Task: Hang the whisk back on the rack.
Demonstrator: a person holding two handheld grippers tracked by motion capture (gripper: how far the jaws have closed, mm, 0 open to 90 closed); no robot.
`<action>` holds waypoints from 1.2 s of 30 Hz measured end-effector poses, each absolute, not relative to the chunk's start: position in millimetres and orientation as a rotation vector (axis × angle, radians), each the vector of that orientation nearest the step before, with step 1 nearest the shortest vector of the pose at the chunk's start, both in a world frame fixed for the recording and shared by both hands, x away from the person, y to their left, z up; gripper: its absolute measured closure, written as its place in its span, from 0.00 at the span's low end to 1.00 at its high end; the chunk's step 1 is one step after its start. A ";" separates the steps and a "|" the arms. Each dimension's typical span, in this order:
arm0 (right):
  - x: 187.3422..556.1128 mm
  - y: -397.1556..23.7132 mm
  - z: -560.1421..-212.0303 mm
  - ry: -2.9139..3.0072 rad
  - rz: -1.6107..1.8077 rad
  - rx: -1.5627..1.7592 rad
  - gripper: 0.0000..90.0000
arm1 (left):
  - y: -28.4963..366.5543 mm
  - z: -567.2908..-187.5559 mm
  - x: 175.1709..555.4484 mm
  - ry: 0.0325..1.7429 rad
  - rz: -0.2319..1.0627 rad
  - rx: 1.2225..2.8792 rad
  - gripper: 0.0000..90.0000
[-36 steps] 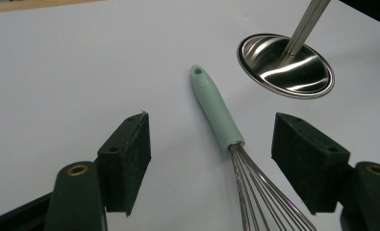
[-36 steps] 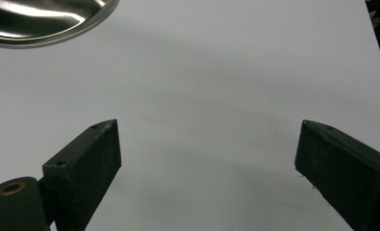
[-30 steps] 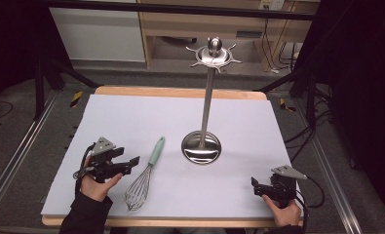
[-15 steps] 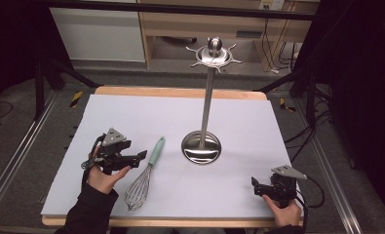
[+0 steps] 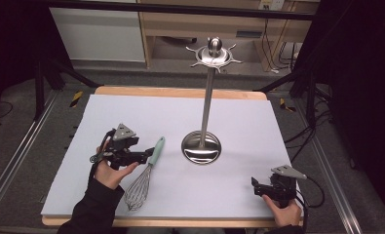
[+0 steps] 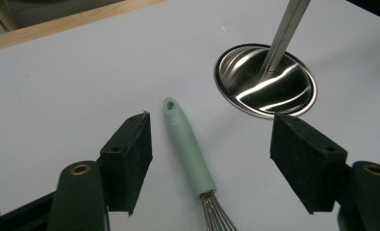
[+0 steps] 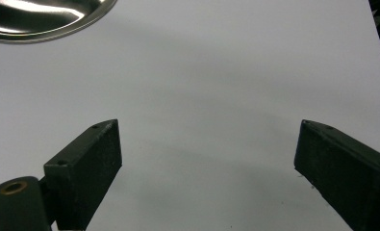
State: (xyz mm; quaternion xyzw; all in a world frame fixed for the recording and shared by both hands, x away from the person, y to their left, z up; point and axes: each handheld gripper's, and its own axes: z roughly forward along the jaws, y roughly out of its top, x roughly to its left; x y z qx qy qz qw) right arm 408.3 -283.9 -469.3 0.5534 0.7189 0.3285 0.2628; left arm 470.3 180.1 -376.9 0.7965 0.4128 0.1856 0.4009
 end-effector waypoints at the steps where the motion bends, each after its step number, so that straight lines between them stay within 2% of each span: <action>1: 408.4 -283.9 -469.4 1.946 0.889 1.496 0.11 | 179.1 -377.7 471.1 1.049 0.465 2.019 0.34; 36: 409.9 -282.6 -470.2 1.959 0.879 1.497 0.11 | 159.1 -412.8 501.2 1.174 0.380 2.225 0.41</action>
